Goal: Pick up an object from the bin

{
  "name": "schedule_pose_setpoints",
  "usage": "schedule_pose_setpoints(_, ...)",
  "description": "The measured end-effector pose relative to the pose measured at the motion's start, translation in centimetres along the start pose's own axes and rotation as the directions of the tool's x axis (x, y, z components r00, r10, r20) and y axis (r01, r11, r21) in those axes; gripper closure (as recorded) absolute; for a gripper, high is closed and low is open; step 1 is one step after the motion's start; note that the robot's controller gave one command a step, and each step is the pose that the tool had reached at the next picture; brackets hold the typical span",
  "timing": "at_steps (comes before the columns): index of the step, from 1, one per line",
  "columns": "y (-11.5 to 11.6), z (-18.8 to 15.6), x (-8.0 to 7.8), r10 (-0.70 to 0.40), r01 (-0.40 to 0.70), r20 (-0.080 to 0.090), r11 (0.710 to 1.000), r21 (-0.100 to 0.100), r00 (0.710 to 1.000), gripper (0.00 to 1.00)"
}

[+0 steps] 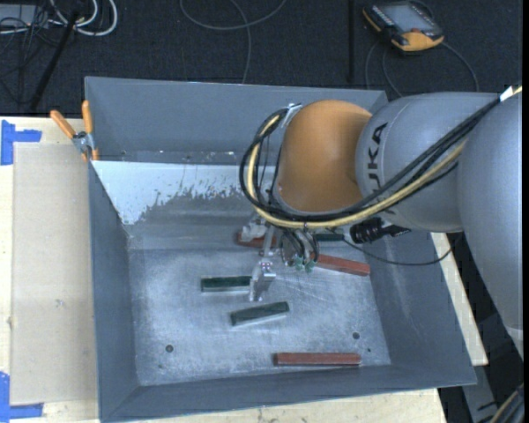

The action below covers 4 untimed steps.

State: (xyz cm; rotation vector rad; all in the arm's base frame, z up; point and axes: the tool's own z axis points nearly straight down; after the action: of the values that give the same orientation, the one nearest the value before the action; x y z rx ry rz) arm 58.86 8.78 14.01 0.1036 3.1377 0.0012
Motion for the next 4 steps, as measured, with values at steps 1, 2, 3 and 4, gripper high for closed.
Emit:
schedule_pose_setpoints(1,0.26,6.28,0.07,-0.003,0.003,0.003,1.000,-0.002,1.000,0.00)
schedule_pose_setpoints(2,0.23,5.83,0.13,-0.006,0.006,0.003,1.000,-0.002,1.000,1.00)
schedule_pose_setpoints(3,0.22,5.83,0.13,-0.006,0.006,0.003,1.000,-0.002,1.000,1.00)
schedule_pose_setpoints(4,0.21,5.76,0.14,-0.006,0.006,0.002,1.000,-0.001,1.000,1.00)
